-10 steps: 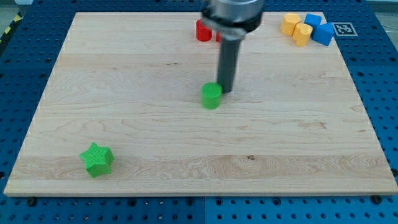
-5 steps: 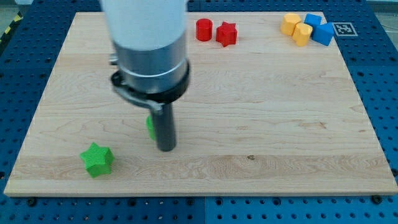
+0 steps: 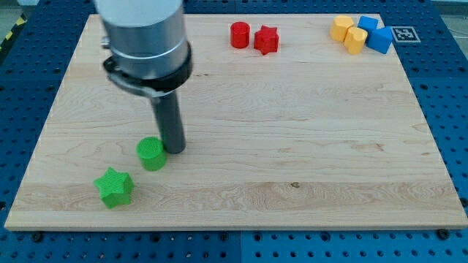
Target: Move the green circle into the green star
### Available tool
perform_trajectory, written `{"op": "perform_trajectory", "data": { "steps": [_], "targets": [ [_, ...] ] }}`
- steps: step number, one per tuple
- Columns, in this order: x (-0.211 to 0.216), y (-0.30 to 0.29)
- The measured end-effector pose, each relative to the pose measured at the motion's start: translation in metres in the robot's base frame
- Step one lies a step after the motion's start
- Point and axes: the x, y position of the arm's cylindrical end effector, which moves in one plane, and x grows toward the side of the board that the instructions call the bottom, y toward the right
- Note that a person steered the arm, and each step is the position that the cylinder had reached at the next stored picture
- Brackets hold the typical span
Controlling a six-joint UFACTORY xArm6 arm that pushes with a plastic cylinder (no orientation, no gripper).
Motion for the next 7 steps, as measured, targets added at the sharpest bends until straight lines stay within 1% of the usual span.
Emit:
{"op": "perform_trajectory", "data": {
  "steps": [1, 2, 3, 5, 6, 7],
  "targets": [
    [-0.008, -0.006],
    [-0.009, -0.036],
    [-0.003, -0.042],
    [0.009, -0.04],
    [-0.003, -0.042],
    [-0.013, -0.019]
  ]
}}
